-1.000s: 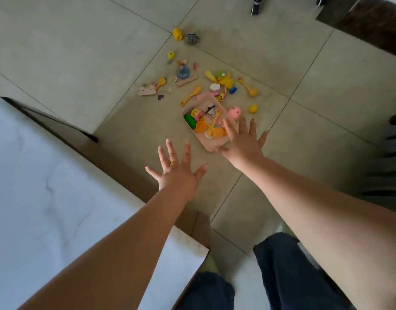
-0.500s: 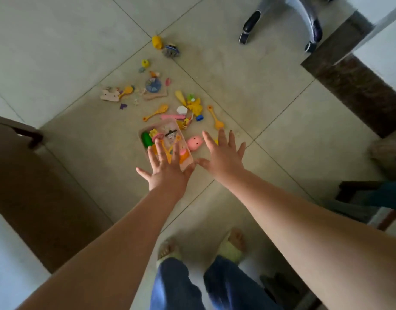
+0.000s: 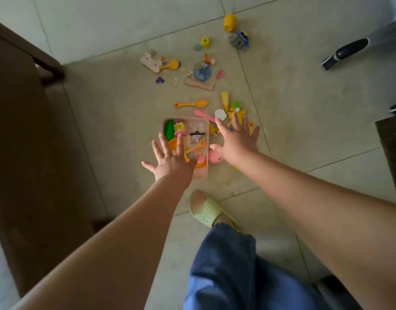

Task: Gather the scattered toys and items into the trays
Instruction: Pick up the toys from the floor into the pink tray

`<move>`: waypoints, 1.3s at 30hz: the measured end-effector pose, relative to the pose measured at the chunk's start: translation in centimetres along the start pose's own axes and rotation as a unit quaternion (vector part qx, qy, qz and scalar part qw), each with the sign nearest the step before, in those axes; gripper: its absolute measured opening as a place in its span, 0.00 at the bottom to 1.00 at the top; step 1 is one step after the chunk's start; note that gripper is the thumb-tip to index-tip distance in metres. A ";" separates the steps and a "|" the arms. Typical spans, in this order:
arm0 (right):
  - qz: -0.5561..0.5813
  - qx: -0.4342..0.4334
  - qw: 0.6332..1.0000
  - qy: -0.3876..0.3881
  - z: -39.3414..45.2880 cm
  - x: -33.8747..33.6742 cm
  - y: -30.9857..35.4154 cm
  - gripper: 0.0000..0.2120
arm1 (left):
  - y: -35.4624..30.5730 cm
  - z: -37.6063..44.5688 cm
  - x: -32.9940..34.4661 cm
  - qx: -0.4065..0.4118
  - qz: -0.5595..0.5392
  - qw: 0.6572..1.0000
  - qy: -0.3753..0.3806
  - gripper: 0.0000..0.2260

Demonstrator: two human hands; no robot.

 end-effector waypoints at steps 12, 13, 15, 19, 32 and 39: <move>-0.090 -0.170 0.978 0.078 7.0 5.4 4.4 0.36 | -1.3 1.5 5.7 -0.200 -0.134 0.968 0.067 0.33; -0.093 -0.181 0.975 0.085 7.3 5.9 4.3 0.36 | -2.0 1.5 6.1 -0.210 -0.147 0.964 0.066 0.33; -0.111 -0.223 0.963 0.101 8.9 7.4 3.5 0.35 | -3.9 3.1 7.6 -0.243 -0.178 0.952 0.057 0.33; -0.122 -0.309 0.940 0.082 13.9 8.4 0.2 0.31 | -8.3 7.0 11.6 -0.304 -0.224 0.926 0.002 0.36; -0.057 -0.420 0.905 -0.030 26.3 13.1 -11.3 0.28 | -22.4 14.3 21.5 -0.360 -0.355 0.840 -0.200 0.31; 0.052 -0.504 0.859 -0.076 26.8 14.9 -7.5 0.23 | -19.7 16.4 21.8 -0.292 -0.328 0.846 -0.302 0.22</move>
Point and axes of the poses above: each hand's wrist, its own z-axis towards the middle knuckle, its own x-axis out of the palm, y = z × x, the point moved 8 cm from there along z, towards the middle knuckle, and after that the axes turned 14 degrees about -y, right-handed, at the moved point
